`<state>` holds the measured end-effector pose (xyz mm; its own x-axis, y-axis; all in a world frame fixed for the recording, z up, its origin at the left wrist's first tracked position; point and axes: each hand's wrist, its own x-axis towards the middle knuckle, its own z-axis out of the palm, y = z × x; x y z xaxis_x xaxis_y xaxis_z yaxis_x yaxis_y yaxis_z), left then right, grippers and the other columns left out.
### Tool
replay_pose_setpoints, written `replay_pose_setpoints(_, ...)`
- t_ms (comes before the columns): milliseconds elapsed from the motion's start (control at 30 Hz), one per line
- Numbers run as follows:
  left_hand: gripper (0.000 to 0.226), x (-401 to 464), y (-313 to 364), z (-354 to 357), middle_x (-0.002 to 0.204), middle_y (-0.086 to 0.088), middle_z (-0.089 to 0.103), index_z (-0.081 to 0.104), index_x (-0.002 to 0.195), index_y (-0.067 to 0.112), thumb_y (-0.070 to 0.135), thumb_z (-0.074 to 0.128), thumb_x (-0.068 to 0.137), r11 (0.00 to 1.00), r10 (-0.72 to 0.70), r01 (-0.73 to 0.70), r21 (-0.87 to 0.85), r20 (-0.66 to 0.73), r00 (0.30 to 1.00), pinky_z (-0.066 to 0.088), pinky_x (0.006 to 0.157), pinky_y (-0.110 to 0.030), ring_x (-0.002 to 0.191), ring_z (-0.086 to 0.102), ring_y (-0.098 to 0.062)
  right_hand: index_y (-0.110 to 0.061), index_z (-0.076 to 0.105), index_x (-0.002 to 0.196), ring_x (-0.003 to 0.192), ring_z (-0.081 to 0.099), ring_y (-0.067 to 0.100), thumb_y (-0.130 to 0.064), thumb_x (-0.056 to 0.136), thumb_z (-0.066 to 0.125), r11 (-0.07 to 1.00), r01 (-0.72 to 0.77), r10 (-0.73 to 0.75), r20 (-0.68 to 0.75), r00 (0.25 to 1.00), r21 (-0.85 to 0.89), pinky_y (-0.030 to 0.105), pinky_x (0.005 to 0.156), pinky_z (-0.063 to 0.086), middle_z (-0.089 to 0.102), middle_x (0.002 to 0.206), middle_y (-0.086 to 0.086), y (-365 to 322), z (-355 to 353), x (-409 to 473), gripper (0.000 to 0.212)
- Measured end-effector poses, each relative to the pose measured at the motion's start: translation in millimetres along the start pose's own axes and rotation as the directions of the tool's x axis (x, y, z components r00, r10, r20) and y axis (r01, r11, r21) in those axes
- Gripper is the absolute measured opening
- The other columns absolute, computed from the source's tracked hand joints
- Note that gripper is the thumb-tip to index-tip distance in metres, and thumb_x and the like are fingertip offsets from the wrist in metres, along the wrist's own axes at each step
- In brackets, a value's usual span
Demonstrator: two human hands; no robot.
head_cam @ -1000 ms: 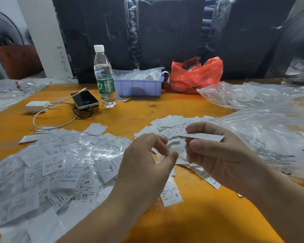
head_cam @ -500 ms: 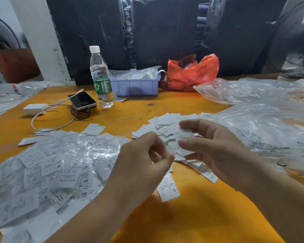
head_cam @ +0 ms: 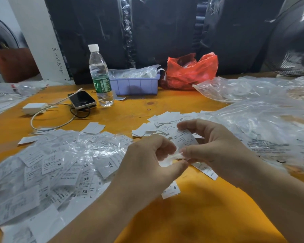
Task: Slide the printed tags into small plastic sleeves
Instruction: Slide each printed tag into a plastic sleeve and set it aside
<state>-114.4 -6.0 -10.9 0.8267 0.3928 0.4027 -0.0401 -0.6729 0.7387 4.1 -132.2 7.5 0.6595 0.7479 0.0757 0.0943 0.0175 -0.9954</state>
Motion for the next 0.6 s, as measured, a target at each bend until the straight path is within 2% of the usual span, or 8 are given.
replay_pose_setpoints(100,0.015,2.5,-3.0,-1.8,0.083,0.022,0.068,0.067,0.083,0.032,0.027,0.080,0.077,0.992,-0.082,0.080,-0.094,-0.020,0.996,0.048,0.067,-0.007,0.079,0.065,0.006,-0.015,0.064,0.112,0.072,0.069,0.022,0.020,0.074,0.067,0.999,0.000,-0.001,-0.016,1.000,-0.036,0.029,0.061,0.058,0.066,0.106,0.014,1.9,-4.6,2.8,0.052)
replay_pose_setpoints(200,0.023,6.2,-5.2,-5.7,0.078,0.014,0.071,0.064,0.086,0.032,0.016,0.078,0.079,0.980,-0.135,0.127,-0.151,-0.039,0.990,0.049,0.062,-0.007,0.073,0.067,0.001,-0.018,0.060,0.116,0.069,0.069,0.019,0.017,0.078,0.066,0.999,0.003,-0.004,-0.020,1.000,-0.037,0.026,0.058,0.055,0.071,0.097,0.012,3.1,-6.1,4.7,0.052)
replay_pose_setpoints(333,0.028,8.1,-5.0,-7.7,0.078,0.010,0.072,0.060,0.095,0.035,0.017,0.077,0.081,0.971,-0.153,0.145,-0.190,-0.031,0.988,0.050,0.060,-0.010,0.072,0.067,-0.003,-0.023,0.053,0.118,0.066,0.066,0.016,0.008,0.084,0.065,0.989,0.058,-0.061,-0.016,0.998,-0.135,0.023,0.056,0.052,0.075,0.088,0.004,2.7,-9.3,4.6,0.048)
replay_pose_setpoints(467,0.029,7.5,-5.9,-7.9,0.079,0.010,0.073,0.059,0.097,0.034,0.017,0.076,0.082,0.961,-0.163,0.156,-0.227,-0.011,0.987,0.054,0.062,-0.014,0.076,0.068,-0.003,-0.023,0.064,0.103,0.065,0.063,0.011,-0.002,0.085,0.069,0.959,0.136,-0.137,0.015,0.991,-0.249,0.022,0.059,0.053,0.074,0.085,-0.001,0.5,-9.7,2.1,0.028)
replay_pose_setpoints(600,0.030,7.9,-7.7,-9.1,0.080,0.010,0.073,0.060,0.097,0.035,0.017,0.077,0.081,0.956,-0.168,0.161,-0.246,-0.007,0.986,0.053,0.062,-0.012,0.077,0.068,-0.003,-0.030,0.067,0.095,0.063,0.064,0.011,-0.005,0.087,0.068,0.907,0.195,-0.203,0.019,0.979,-0.372,0.026,0.055,0.054,0.072,0.085,-0.013,0.5,-7.7,-1.3,0.026)
